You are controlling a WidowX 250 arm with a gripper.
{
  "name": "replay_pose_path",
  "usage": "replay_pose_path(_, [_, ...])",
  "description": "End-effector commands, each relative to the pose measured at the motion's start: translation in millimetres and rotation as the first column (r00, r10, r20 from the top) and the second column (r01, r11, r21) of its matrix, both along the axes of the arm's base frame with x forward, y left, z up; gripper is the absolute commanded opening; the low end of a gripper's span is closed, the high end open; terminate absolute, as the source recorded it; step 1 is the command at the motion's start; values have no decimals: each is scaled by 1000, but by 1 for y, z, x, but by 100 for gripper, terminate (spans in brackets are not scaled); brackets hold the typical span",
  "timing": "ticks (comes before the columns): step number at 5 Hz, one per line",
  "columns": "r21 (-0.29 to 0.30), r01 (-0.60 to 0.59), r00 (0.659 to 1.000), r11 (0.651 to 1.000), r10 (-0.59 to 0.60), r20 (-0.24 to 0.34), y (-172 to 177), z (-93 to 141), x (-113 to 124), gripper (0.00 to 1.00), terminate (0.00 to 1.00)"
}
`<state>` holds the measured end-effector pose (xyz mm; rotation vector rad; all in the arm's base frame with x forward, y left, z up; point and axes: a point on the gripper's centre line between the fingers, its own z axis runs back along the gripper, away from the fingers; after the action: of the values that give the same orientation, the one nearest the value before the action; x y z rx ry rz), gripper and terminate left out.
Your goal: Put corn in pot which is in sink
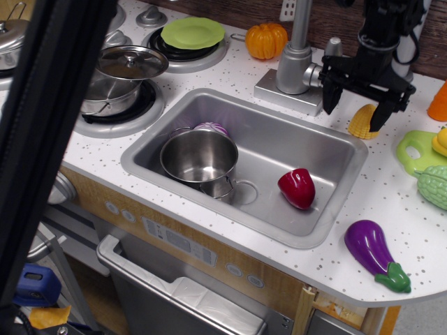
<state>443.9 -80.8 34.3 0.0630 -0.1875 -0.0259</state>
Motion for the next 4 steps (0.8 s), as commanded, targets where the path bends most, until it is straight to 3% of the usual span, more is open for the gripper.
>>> replay_pose_path(1, [6,27,992,1000,-28,124,-10,33,18,100,0])
replay_pose_path(4, [-21,47,983,999,-43,177,-13,30,30,100,0])
